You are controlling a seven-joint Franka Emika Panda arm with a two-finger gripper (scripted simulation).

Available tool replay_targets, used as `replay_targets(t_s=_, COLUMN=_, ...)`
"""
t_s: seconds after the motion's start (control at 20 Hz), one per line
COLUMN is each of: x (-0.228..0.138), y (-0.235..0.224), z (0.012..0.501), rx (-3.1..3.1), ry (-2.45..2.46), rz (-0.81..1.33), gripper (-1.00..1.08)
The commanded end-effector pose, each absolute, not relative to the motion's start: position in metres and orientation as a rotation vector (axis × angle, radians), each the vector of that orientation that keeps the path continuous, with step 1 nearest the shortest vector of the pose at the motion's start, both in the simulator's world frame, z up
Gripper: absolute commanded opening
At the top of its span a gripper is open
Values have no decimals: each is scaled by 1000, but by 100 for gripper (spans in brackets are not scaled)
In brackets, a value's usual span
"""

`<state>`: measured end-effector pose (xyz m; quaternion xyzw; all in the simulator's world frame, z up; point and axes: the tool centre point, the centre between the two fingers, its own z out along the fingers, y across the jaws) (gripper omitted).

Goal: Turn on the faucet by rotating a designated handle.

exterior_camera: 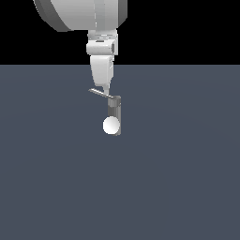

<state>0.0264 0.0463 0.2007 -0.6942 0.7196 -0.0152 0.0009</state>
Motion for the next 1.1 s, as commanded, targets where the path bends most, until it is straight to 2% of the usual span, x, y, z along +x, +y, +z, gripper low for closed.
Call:
replay_targets(t_s=0.0, x=34, y=58, z=196, rx=-2196, ry=2240, rz=-41, gripper=-100)
replay_targets(t_s=1.05, x=82, y=107, z=182, rx=-2273, ry=2168, rz=-2, gripper=-100)
